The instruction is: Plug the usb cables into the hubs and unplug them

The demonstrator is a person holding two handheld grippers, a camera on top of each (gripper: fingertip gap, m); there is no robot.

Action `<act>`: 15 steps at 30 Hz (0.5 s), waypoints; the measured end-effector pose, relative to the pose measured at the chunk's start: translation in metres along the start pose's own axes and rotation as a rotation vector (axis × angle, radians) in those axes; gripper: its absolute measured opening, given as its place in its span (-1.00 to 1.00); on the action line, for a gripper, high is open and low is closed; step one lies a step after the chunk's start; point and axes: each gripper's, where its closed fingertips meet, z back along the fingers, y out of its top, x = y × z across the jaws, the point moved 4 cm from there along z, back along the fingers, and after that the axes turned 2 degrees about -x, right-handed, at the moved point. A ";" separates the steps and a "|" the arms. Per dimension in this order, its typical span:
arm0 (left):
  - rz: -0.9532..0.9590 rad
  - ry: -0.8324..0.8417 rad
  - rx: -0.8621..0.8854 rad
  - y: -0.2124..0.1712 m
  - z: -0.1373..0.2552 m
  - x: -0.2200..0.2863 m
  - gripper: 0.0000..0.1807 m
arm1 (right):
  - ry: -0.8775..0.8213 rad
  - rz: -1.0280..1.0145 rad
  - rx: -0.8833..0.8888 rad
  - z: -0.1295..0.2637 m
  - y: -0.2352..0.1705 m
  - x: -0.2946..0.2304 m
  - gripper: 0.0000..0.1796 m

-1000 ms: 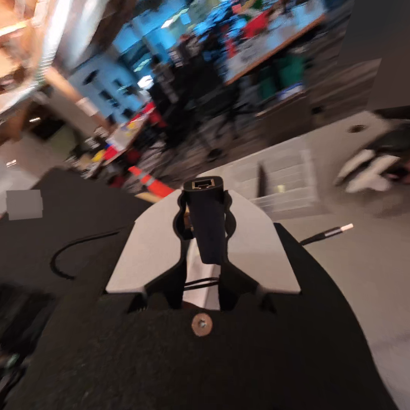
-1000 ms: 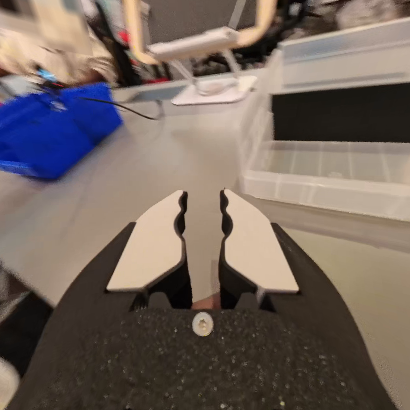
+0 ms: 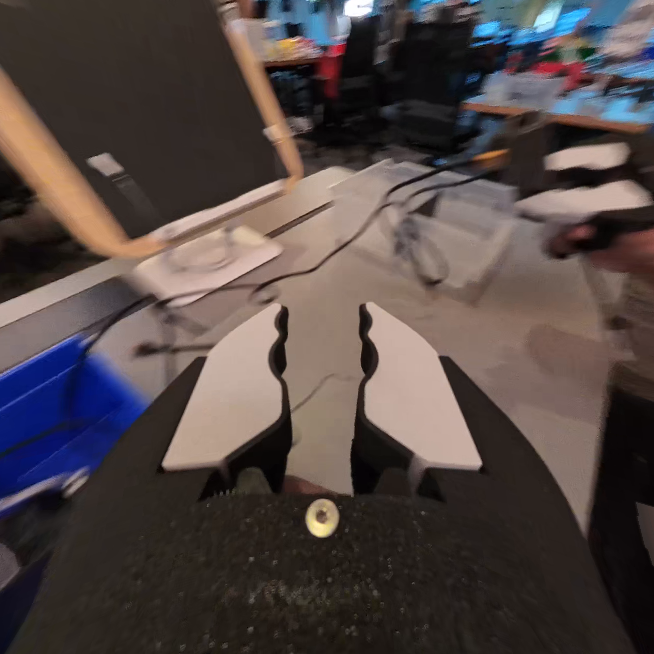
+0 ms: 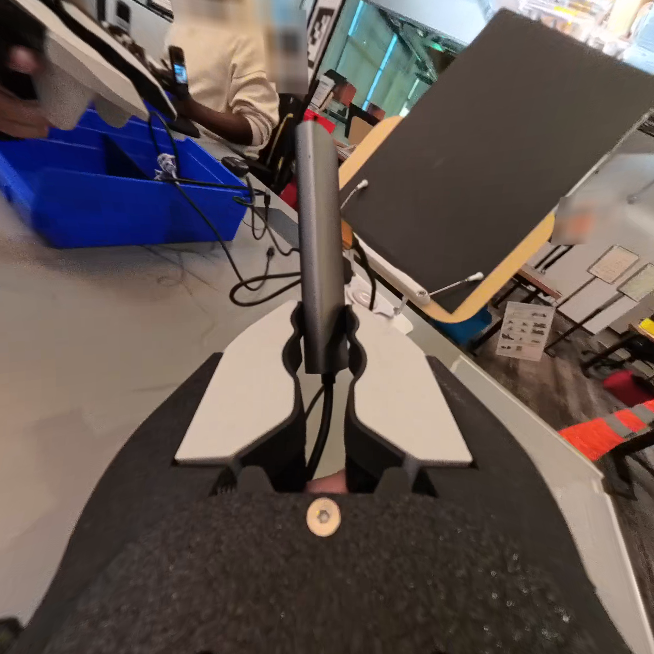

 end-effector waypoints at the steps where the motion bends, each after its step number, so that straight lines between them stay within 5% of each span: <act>1: 0.005 0.082 -0.032 -0.008 0.013 -0.022 -0.58 | 0.016 0.007 -0.001 0.001 0.004 0.000 -0.77; 6: -0.033 0.280 -0.268 -0.028 0.038 -0.100 -0.56 | 0.059 0.037 -0.044 -0.010 0.005 -0.014 -0.77; 15: -0.224 0.166 -0.608 -0.038 -0.049 -0.122 -0.55 | 0.015 0.144 -0.156 -0.031 -0.019 -0.039 -0.78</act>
